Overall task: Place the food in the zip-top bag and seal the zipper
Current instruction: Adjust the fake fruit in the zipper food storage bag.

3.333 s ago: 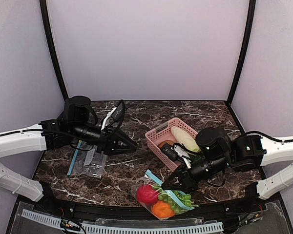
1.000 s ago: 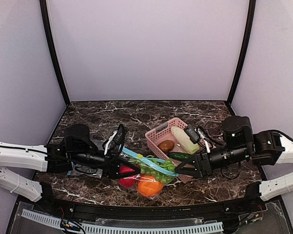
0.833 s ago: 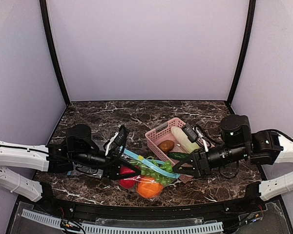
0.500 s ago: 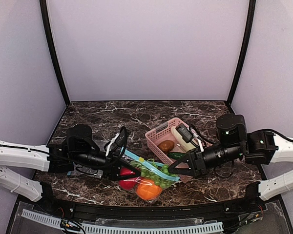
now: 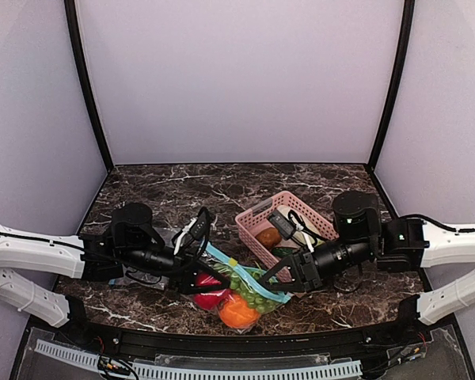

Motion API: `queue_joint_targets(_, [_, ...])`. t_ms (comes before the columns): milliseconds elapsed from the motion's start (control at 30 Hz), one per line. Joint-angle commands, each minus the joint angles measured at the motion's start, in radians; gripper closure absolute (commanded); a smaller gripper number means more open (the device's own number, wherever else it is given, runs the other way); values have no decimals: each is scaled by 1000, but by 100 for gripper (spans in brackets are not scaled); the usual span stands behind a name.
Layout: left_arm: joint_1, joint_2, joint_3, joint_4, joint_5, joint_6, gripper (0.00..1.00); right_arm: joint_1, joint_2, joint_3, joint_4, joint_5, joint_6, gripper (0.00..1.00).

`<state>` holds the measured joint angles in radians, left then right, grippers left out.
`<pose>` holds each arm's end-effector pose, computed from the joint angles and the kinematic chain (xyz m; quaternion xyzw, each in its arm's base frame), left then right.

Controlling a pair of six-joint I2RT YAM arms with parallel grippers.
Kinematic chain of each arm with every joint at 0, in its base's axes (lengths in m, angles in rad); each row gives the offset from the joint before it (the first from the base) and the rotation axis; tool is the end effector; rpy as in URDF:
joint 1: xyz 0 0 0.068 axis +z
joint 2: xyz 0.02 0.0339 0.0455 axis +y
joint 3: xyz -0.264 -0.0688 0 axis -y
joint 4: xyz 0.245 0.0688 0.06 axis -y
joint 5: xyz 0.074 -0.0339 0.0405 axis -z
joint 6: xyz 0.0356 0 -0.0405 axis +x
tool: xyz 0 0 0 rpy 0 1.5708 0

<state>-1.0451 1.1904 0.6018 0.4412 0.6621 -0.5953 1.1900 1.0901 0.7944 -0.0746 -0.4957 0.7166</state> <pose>0.1116 -0.2359 0.2575 0.3666 0.6508 -0.6196 0.2413 0.0764 0.2365 0.2955 -0.3223 0.7452 0.5637 0.1520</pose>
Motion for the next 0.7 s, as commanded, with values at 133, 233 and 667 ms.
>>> queue_joint_targets(133, [0, -3, 19, 157, 20, -25, 63, 2, 65, -34, 138, -57, 29, 92])
queue_joint_targets(233, [0, 4, 19, 176, 21, -35, 63, 6, 80, -42, 172, -60, 38, 93])
queue_joint_targets(667, [0, 34, 27, 245, 44, -64, 64, 16, 161, -50, 250, -48, 61, 92])
